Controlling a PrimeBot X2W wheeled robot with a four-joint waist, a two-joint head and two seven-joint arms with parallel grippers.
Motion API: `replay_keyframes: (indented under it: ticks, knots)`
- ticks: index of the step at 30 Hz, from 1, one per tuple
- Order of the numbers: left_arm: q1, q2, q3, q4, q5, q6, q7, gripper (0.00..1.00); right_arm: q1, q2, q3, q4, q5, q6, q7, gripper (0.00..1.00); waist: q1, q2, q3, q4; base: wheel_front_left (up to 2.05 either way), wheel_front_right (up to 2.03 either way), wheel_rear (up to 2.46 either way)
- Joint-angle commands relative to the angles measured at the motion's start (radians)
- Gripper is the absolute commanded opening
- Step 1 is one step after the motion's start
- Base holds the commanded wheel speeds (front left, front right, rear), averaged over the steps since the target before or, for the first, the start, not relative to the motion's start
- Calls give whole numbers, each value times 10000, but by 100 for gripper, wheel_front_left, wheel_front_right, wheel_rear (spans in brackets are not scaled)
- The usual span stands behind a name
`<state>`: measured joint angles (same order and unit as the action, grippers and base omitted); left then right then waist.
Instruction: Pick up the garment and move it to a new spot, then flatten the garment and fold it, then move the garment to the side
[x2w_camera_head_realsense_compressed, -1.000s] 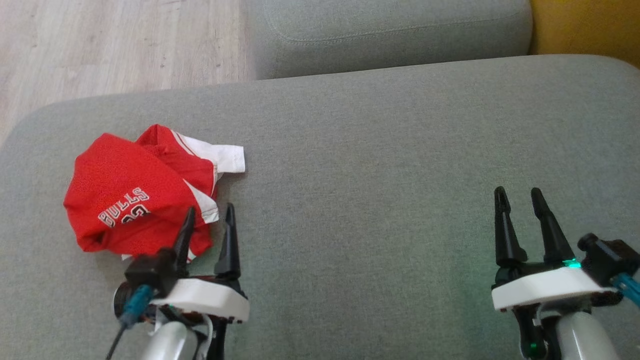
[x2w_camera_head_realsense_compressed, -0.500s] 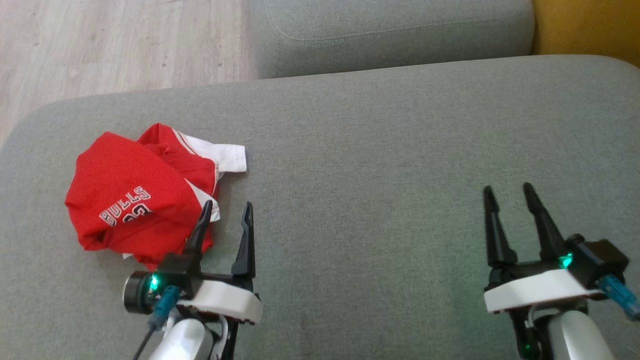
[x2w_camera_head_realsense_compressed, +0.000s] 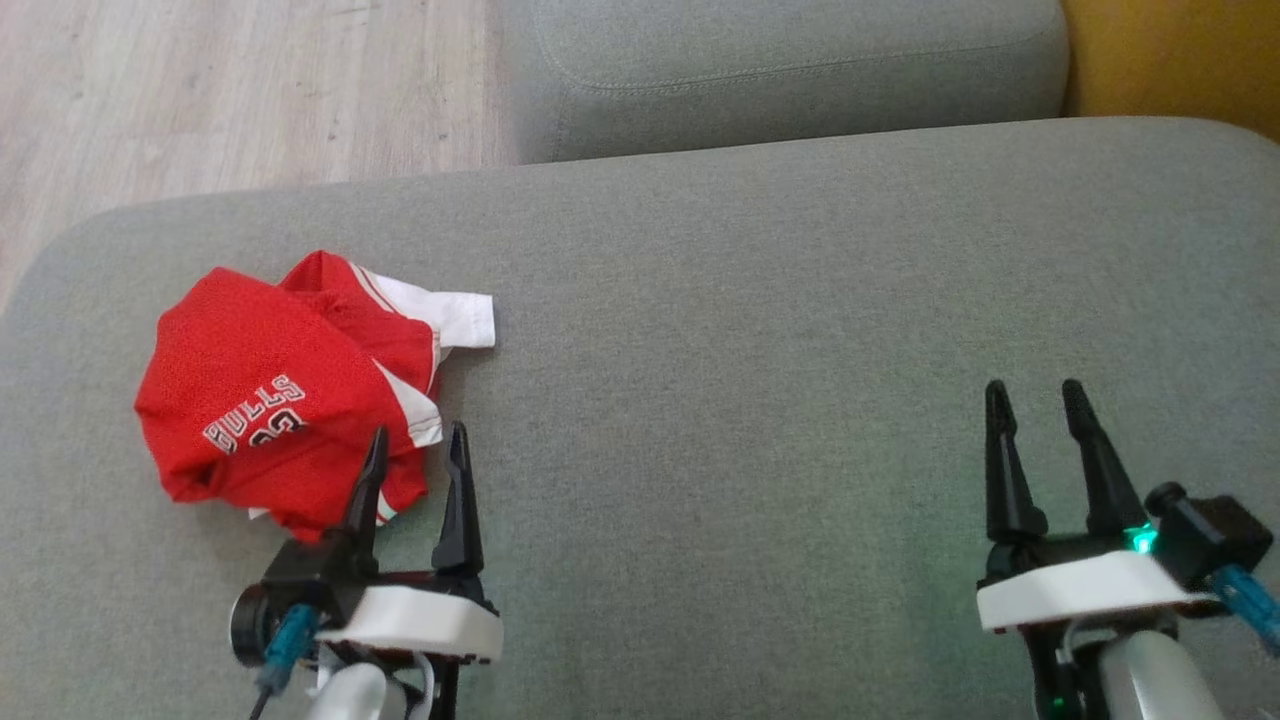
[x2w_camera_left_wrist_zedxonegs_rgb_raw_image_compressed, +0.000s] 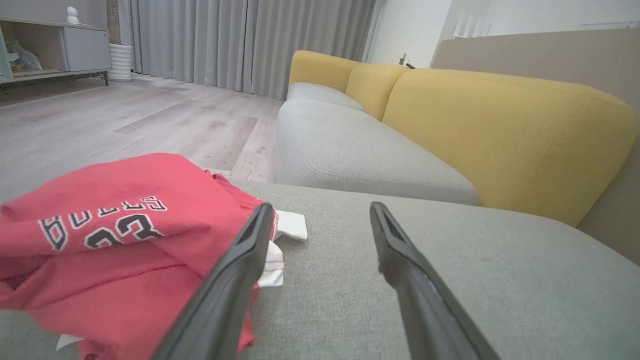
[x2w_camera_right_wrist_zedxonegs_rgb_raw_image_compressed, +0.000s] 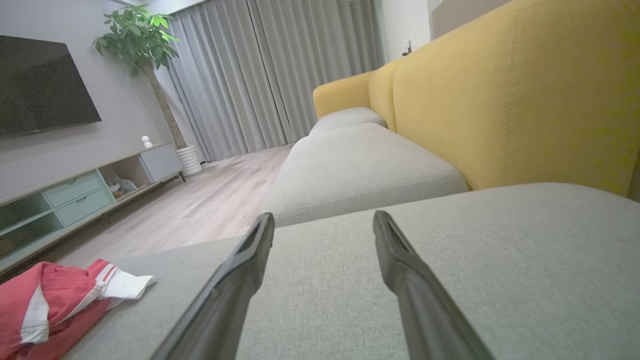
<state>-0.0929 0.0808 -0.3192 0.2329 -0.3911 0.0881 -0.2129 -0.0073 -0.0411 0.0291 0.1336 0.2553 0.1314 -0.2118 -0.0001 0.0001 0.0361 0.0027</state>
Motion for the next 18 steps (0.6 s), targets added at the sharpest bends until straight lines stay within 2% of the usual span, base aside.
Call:
replay_keyframes:
  ticks: [1,12,18]
  knots:
    - [-213,-79,455,-95,403,-121,-172,100,-179,-83,293,-72,-201,-7,-182,100,1,-1,-22,-28,0,0,0]
    - [-232,-282,709,376,1763,-497,-488,100,-284,-91,606,433,-872,-7,-500,100,1,-1,-105,-9,0,0,0]
    - [-181,-301,832,287,1742,-554,-488,100,-254,-91,630,430,-776,-7,-500,100,1,-1,-203,106,0,0,0]
